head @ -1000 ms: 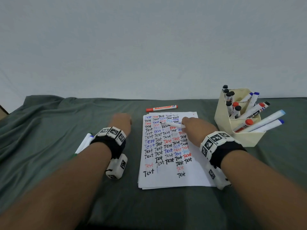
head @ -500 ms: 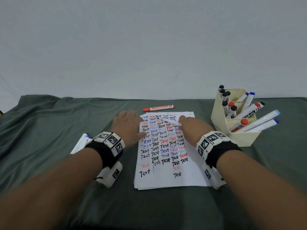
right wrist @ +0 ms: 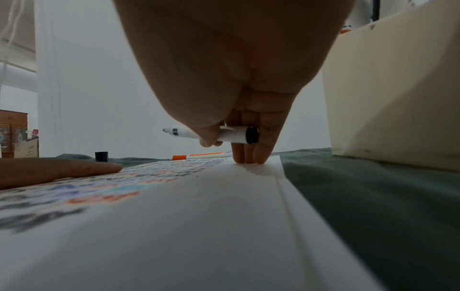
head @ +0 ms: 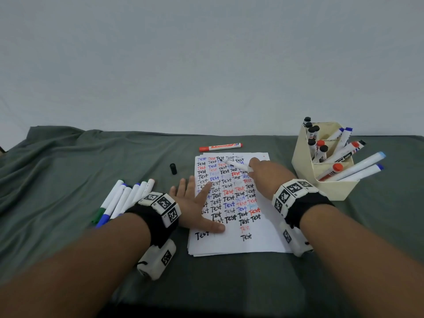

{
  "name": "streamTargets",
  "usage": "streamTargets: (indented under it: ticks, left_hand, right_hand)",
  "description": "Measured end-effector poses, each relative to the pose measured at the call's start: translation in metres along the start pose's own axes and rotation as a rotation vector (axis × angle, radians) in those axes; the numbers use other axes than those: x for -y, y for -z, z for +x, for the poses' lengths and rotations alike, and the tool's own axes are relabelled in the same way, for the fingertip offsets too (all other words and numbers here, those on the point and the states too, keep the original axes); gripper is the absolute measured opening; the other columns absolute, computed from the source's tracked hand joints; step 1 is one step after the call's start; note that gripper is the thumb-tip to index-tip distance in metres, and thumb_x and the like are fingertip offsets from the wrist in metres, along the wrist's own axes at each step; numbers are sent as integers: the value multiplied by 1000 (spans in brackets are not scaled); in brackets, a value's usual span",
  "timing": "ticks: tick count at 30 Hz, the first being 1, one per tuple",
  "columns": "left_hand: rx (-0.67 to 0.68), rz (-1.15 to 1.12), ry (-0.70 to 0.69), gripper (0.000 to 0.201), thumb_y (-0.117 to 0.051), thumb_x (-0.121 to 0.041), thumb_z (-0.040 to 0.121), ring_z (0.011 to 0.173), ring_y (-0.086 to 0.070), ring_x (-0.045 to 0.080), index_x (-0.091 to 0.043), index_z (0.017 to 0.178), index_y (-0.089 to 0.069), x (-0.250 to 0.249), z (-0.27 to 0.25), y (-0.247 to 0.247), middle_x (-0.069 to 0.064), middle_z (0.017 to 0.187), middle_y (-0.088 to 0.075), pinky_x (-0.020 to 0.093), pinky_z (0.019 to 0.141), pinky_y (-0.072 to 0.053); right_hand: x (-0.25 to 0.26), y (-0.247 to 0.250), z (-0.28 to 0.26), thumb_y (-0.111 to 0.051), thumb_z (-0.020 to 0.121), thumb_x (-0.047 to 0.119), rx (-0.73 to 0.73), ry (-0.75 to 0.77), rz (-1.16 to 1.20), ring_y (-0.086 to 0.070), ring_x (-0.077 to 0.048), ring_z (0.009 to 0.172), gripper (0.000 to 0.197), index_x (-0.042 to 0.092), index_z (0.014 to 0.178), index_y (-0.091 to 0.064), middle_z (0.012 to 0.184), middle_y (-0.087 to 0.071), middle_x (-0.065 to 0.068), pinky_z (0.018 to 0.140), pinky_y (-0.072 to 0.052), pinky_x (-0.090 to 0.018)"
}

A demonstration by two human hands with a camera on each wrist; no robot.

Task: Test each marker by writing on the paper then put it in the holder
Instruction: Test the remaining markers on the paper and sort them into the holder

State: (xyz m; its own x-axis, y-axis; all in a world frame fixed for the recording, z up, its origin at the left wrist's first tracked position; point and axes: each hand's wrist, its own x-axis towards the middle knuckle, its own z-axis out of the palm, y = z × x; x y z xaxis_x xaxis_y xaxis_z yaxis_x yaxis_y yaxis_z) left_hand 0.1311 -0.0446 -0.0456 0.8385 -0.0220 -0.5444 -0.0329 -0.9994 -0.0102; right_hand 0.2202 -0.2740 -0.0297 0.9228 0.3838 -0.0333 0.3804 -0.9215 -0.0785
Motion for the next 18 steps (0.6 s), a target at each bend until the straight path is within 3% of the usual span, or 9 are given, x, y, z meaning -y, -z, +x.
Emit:
streamTargets:
  ticks: [2, 6, 10, 12, 13, 16, 18]
  left_hand:
    - [1, -7, 7, 139, -37, -107, 45, 145, 34, 33, -43, 144, 36, -1, -1, 0, 9, 156, 41, 56, 119, 13]
    - [4, -27, 13, 142, -36, -108, 40, 146, 32, 33, -45, 145, 34, -3, -2, 1, 8, 157, 40, 59, 119, 12]
    - [1, -37, 13, 148, -28, -111, 28, 147, 31, 34, -45, 145, 33, -4, -4, 1, 9, 158, 38, 61, 118, 11]
    - [4, -40, 14, 148, -27, -111, 27, 147, 30, 34, -45, 145, 33, -4, -5, 1, 8, 158, 38, 61, 118, 10]
    - [5, -42, 14, 148, -28, -111, 27, 147, 30, 33, -45, 145, 33, -4, -4, 1, 8, 158, 38, 61, 118, 10]
    - [9, -46, 11, 149, -27, -111, 25, 147, 30, 33, -45, 145, 33, -4, -5, 2, 8, 158, 39, 61, 118, 11]
    - [16, -48, 11, 150, -27, -111, 24, 147, 30, 33, -45, 145, 33, -4, -6, 3, 8, 158, 39, 61, 118, 11]
  right_hand:
    - [1, 2, -2, -40, 108, 25, 10, 1, -2, -51, -16, 67, 14, 14, 117, -44, 82, -53, -1, 56, -38, -32]
    - [1, 10, -6, -41, 108, 24, 17, -7, 89, -60, -23, 80, 16, 13, 117, -49, 96, -63, -6, 68, -50, -37]
    - [-4, 22, -18, -48, 107, 27, -149, 28, 303, -63, -18, 77, 23, 21, 128, -55, 101, -68, -3, 65, -46, -32]
    - [-5, 22, -31, -56, 103, 25, -217, 26, 650, -71, -15, 66, 35, 39, 135, -51, 92, -66, -1, 60, -54, -30]
    - [-4, 21, -40, -60, 101, 23, -223, 13, 880, -73, -16, 62, 37, 45, 131, -55, 88, -65, -4, 58, -56, -29]
    - [0, 11, -65, -76, 90, 18, -152, -13, 1499, -69, -17, 60, 30, 37, 114, -74, 82, -64, -4, 59, -56, -27]
    - [-2, -1, -77, -87, 76, 16, -63, 13, 1776, -65, -12, 68, 47, 31, 118, -74, 85, -67, 3, 63, -55, -26]
